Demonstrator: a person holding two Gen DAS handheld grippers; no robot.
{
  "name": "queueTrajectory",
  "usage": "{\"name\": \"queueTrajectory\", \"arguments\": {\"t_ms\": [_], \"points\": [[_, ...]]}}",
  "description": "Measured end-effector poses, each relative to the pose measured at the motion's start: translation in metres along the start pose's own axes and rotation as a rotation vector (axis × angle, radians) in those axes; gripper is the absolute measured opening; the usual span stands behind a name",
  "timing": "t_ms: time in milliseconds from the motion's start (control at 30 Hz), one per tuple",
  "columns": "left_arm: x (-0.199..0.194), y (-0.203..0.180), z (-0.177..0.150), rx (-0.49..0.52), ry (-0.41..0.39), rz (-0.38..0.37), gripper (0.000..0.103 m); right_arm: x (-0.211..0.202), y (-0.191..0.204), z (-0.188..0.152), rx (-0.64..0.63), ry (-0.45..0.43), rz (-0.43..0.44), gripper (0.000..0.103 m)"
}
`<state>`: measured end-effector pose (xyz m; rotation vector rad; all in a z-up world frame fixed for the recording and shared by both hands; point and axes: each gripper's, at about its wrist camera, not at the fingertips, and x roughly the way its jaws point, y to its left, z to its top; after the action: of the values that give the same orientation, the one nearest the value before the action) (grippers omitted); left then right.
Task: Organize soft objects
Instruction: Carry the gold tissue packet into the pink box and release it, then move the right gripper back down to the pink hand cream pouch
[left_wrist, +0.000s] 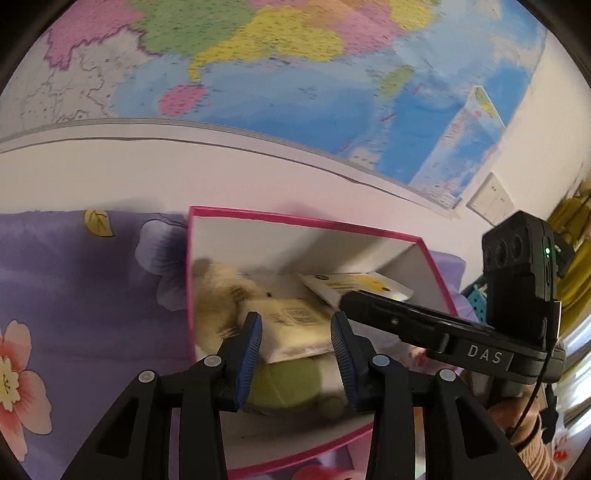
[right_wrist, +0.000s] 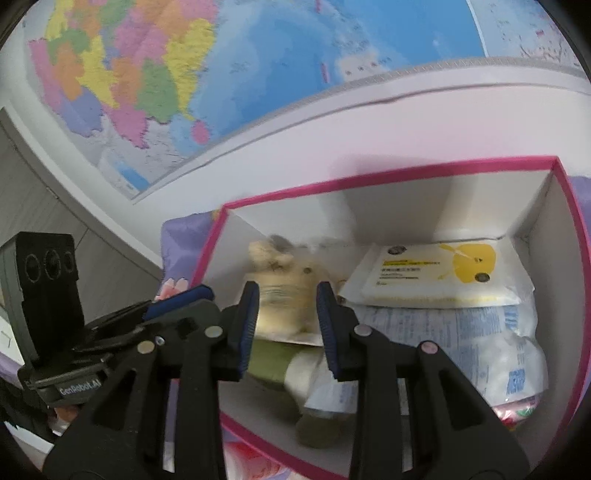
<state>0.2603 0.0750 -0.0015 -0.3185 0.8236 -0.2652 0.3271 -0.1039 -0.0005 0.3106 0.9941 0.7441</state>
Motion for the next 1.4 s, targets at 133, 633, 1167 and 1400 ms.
{"name": "queueTrajectory", "arguments": {"t_ms": [133,633,1167,1400], "points": [[-0.010,0.001,-0.006,0.012,-0.020,0.005,0.040,-0.010,-0.002,-0.006,-0.008,0.004,0.008,0.034],[-0.113,-0.030,-0.056,0.078,-0.199,-0.098,0.045,-0.119,0.017,-0.057,-0.075,-0.069,0.125,0.034],[-0.118,-0.108,-0.154,0.269,-0.022,-0.255,0.046,-0.200,0.018,-0.145,-0.091,-0.045,0.126,0.035],[-0.085,-0.120,-0.198,0.259,0.149,-0.315,0.046,-0.208,-0.005,-0.185,-0.031,0.012,0.092,0.035]]}}
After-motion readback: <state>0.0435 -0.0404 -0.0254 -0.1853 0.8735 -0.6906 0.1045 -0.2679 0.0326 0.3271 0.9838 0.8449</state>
